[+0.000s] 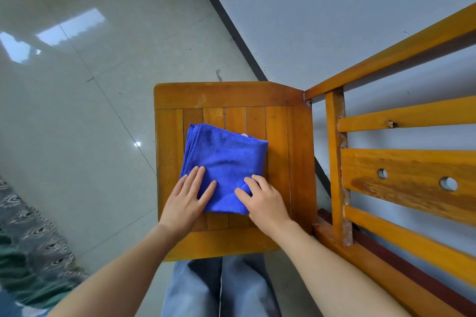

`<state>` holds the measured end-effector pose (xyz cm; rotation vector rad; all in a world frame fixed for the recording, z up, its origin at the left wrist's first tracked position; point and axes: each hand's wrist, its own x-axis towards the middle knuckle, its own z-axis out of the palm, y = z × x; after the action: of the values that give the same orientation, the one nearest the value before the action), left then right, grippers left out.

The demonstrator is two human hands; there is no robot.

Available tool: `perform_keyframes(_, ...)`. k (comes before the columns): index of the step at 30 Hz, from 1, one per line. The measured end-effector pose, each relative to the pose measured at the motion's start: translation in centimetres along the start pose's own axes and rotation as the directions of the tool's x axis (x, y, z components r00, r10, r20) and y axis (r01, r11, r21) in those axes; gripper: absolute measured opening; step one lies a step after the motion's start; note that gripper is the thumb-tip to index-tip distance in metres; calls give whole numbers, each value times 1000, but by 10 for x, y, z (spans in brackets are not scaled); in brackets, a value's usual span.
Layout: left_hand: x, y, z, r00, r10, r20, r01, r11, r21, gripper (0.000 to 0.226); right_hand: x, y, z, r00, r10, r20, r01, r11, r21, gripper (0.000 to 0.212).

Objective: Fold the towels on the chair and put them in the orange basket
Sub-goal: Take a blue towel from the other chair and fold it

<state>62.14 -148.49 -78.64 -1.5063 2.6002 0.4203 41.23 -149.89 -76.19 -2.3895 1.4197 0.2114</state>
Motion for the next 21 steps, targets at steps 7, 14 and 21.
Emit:
perform_keyframes(7,2,-1,-35,1000,27,-16,-28,997,-77,90,-6,0,-29,990,-76,-122,76,997,-5,42)
perform_keyframes(14,-17,7,-118,989,52,-140,-64,995,-79,81,-21,1,-116,964,-177,-200,173,984,-39,36)
perform_keyframes(21,-13,11,-220,960,76,-268,-73,997,21,90,-30,-6,-217,911,-211,-354,176,976,-128,33)
